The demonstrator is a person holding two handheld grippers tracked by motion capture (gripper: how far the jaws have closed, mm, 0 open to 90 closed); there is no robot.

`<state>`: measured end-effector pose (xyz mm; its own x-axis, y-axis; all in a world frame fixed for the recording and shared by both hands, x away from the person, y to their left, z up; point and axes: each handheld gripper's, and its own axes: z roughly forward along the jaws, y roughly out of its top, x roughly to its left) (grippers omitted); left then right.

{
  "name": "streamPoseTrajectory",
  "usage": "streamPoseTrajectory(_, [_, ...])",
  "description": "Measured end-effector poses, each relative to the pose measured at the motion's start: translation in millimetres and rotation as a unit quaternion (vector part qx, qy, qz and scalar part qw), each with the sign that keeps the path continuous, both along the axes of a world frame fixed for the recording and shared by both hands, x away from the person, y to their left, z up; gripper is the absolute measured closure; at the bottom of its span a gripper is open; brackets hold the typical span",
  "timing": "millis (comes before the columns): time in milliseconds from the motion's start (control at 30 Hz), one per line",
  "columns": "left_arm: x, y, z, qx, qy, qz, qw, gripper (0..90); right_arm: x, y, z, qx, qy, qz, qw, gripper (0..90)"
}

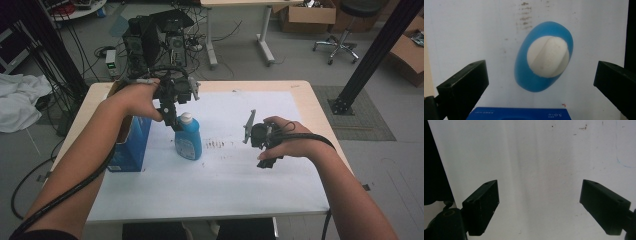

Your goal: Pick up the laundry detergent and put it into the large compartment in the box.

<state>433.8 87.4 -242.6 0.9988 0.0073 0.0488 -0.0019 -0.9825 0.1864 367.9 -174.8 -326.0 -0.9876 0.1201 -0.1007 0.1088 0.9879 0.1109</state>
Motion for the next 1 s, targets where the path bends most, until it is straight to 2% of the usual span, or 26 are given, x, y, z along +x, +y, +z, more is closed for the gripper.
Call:
streamPoseTrajectory(133, [-0.6,0.5,-5.9,-0.004,0.004,-0.001,1.0000,0.2,-0.2,0.8,-1.0,-0.002,0.001,-0.001,1.0000,16.0])
streamPoseTrajectory(533, [1.1,-0.8,-23.3,0.003,0.008,-0.015,0.9999,1.0,-1.0,3.4,-2.9,0.000,0.003,0.000,1.0000,16.0])
streamPoseTrajectory(833, [2.2,-7.2,-37.1,0.012,-0.001,-0.036,0.9993,1.0,-0.6,2.4,-4.3,-0.001,0.002,-0.002,1.0000,16.0])
streamPoseTrajectory(1000, [1.8,-9.4,-40.0,0.015,-0.006,-0.051,0.9986,1.2,-0.8,2.3,-4.6,-0.002,0.002,-0.003,1.0000,16.0])
